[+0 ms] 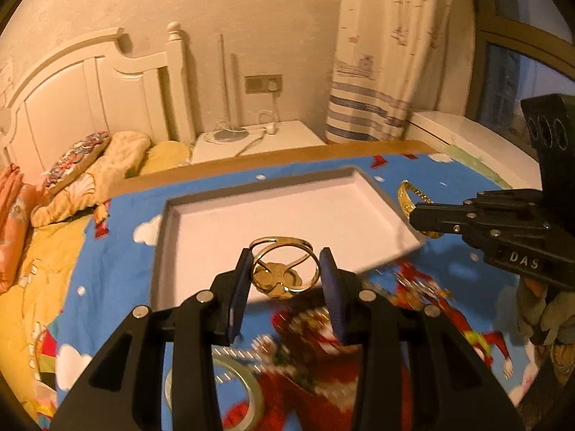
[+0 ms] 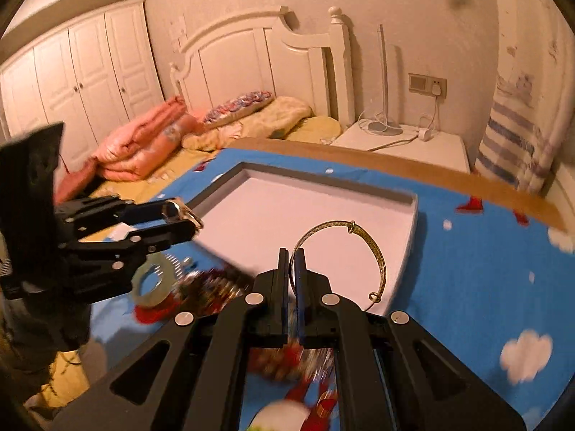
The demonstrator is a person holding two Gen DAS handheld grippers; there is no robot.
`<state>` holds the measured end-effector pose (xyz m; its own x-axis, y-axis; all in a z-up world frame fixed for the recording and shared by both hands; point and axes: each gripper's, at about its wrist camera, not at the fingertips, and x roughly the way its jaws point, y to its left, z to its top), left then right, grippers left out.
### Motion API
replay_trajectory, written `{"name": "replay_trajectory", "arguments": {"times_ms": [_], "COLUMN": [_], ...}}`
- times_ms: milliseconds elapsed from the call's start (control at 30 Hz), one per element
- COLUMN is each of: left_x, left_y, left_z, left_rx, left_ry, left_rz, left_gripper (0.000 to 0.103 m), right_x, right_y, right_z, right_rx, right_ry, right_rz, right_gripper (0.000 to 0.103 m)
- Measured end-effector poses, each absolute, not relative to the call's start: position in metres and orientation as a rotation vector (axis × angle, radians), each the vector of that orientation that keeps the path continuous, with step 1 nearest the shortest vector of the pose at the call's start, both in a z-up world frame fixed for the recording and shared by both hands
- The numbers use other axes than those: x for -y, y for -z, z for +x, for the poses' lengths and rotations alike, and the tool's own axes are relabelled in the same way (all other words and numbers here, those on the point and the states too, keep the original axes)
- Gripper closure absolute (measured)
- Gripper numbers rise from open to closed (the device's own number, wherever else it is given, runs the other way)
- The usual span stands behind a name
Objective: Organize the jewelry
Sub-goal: 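Carry both pieces into the white tray and open both tools to release them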
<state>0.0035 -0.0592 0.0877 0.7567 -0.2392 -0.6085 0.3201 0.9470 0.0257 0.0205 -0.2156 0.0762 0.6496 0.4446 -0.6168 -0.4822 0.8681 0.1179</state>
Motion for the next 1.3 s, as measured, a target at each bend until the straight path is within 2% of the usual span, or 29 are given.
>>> {"name": "replay_trajectory", "arguments": {"times_ms": [533,1067,1167,1200,1233,1300], "left_x": [0.05,0.033,0.03,0.029,0.029,0.029], "left_y": [-0.07,-0.042,-0.042,-0.042,-0.043,-0.045], "left_z": [0.102,0.127,0.126,0.125,0.123,0.119], "left_rx": [-0.762,-0.837,-0.84,-0.839,-0.835,-0.822], "left_ry": [0.168,0.113,0.115,0.113,0.109,0.107], "left_rz": [0.156,0.132,0.114,0.112,0.113,0.119], "left_gripper": [0.066,0.065,0.063,0.059,0.056,0.044], "right_x": [0.174,0.172,0.174,0.175,0.175,0.177], "right_y": [-0.047,-0.027,-0.024,-0.024,-0.024,-0.026], "right_z": [0.104,0.121,0.122,0.122,0.121,0.117], "right_rx": [-0.784,-0.845,-0.849,-0.847,-0.845,-0.826], "right_ry": [-0.394,-0.355,-0.345,-0.342,-0.341,-0.337], "right_rz": [-0.205,-0.218,-0.216,-0.212,-0.21,-0.201], "right_gripper": [0.098,0.097,0.091,0.08,0.063,0.044]}}
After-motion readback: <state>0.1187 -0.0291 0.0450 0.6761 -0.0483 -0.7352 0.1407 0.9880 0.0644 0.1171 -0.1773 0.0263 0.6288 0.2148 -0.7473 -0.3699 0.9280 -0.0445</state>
